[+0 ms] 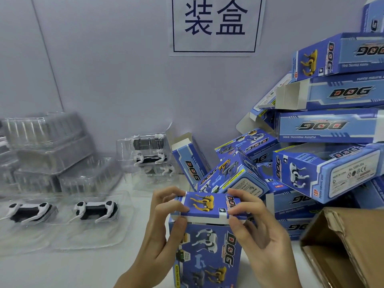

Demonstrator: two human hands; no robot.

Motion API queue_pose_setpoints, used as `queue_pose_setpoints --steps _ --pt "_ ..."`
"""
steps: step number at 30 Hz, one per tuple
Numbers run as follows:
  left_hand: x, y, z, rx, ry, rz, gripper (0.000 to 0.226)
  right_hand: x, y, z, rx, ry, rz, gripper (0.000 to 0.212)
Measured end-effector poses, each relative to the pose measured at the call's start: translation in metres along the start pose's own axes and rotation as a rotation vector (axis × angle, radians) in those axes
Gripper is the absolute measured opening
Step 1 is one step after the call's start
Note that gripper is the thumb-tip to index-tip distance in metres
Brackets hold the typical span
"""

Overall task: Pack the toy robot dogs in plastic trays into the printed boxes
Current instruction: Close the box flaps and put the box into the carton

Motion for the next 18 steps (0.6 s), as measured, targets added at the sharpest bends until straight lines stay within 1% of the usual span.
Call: queue_pose_setpoints --steps 2,4,6,7,9,10,12,13,18 --pt "-0.0006 0.0000 -0.0008 -0.007 0.002 0.008 0.014 0.0005 0.0014 -0.0008 0.004 -0.001 -0.015 0.013" --pt "-0.0014 0.0000 -0.0010 -0.019 -0.001 0.014 0.012 0.0008 0.0034 -0.0005 0.001 0.031 -0.045 0.005" --pt "-0.0019 -0.0005 -0.0002 -0.060 -0.005 0.016 0.011 0.0006 0.0058 0.0007 -0.025 0.054 -0.054 0.014" --pt "-0.0018 -0.0009 0.0002 -0.089 0.001 0.017 0.010 0.0011 0.0070 0.0017 -0.031 0.059 -0.055 0.015" --pt "-0.0020 -0.0015 -0.0001 -0.102 0.000 0.021 0.010 0.0023 0.0084 0.0000 -0.025 0.065 -0.059 0.007" --pt "-0.0025 -0.0021 -0.0002 -0.099 -0.004 0.025 0.009 0.0033 0.0083 -0.0032 -0.020 0.061 -0.054 0.006" --pt "-0.0027 -0.0032 0.0003 -0.118 0.003 0.043 0.008 0.0032 0.0079 -0.0056 -0.013 0.056 -0.034 0.027" --pt "-0.0028 -0.0039 0.0005 -0.123 0.008 0.055 0.007 0.0031 0.0076 -0.0064 -0.004 0.052 -0.029 0.030" --pt "-0.0033 -0.0055 0.0019 -0.127 0.014 0.090 0.006 0.0019 0.0066 -0.0059 -0.010 0.069 -0.028 0.030"
Point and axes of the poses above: each hand's wrist, its own x-axis towards the middle knuckle, its own y-axis out of the back of the hand, z = x × y, the point moved 1 cm from there along x, towards the middle knuckle, and after that the axes turned 8 degrees about -x, right-handed, at the moved point
